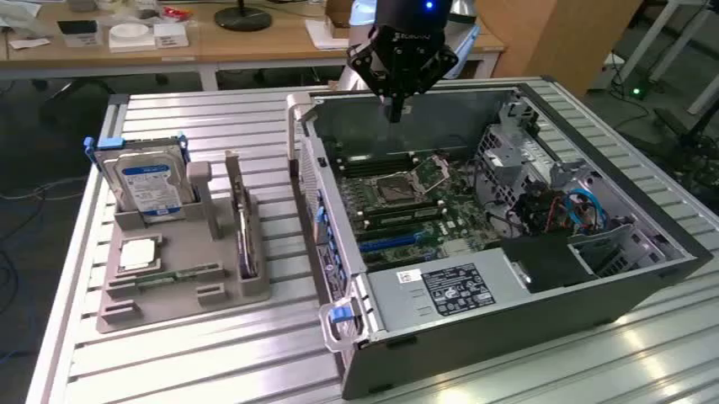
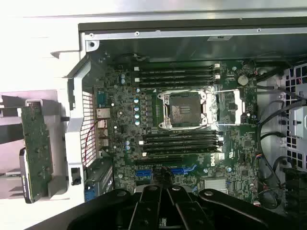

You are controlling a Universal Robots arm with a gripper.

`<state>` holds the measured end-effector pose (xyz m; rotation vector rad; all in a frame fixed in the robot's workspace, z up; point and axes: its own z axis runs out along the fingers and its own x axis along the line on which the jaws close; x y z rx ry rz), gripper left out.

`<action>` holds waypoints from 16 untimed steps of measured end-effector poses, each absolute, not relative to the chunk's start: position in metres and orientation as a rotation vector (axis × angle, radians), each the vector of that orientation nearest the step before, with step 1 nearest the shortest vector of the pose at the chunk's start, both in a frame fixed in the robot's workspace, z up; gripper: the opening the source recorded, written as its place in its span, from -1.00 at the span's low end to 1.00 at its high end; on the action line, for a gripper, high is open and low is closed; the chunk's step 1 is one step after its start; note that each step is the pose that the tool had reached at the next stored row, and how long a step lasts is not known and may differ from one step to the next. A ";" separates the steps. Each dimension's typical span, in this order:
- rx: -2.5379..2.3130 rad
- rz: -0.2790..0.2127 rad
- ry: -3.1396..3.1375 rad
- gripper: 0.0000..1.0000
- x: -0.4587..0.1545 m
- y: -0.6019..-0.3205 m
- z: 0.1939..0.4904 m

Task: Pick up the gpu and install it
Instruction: 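Reach for the gpu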

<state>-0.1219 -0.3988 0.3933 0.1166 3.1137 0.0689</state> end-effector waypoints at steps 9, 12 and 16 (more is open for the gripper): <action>0.117 0.069 3.114 -0.80 -0.124 -0.399 0.393; 0.117 0.069 3.114 -0.80 -0.125 -0.399 0.393; 0.117 0.069 3.114 -0.80 -0.128 -0.399 0.393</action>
